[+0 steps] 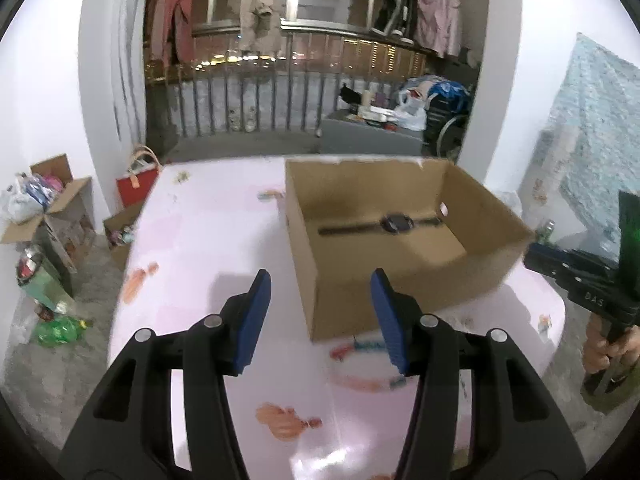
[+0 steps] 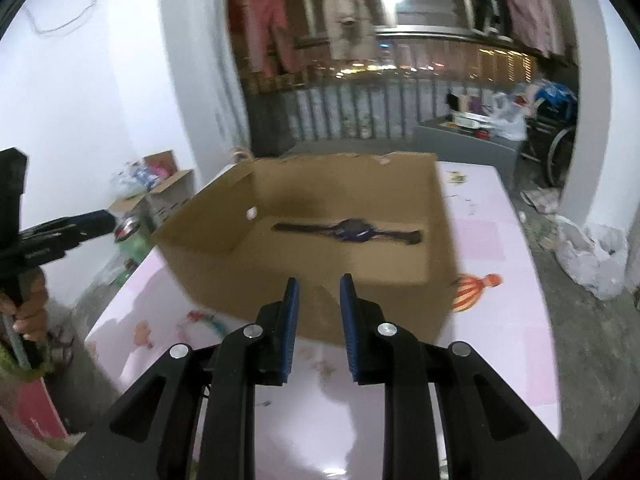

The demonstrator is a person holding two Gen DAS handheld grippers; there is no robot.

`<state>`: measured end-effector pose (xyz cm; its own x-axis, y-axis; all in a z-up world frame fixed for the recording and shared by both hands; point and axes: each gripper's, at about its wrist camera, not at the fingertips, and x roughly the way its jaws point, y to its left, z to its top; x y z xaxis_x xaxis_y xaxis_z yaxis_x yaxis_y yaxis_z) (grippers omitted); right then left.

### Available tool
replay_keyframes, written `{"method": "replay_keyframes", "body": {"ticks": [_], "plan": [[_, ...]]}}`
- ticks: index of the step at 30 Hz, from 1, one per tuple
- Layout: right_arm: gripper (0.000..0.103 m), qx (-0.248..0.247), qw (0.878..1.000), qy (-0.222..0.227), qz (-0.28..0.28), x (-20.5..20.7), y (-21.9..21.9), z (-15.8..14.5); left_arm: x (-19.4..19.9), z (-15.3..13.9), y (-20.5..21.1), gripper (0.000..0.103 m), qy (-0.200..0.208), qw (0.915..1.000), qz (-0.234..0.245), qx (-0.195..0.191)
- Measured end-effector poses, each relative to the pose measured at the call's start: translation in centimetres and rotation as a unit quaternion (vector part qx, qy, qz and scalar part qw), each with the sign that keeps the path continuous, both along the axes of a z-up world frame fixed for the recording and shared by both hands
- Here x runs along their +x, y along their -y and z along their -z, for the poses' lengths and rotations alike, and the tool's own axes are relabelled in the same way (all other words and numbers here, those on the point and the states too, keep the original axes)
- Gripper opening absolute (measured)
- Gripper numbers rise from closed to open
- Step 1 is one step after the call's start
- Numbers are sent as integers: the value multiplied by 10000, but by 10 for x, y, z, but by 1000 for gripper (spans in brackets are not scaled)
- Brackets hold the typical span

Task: Organize jewelry
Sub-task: 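Open the right gripper to release the watch and withdraw, then close the left gripper on the bead bracelet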

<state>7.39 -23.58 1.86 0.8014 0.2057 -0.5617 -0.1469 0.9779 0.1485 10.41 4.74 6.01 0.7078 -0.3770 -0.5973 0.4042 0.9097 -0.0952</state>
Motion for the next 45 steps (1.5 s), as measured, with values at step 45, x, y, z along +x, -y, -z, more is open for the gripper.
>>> {"method": "replay_keyframes", "body": {"ticks": [45], "plan": [[11, -676, 9743, -1385, -1643, 55, -106, 91, 30, 129, 4, 11, -793, 9875, 1266, 500]]}}
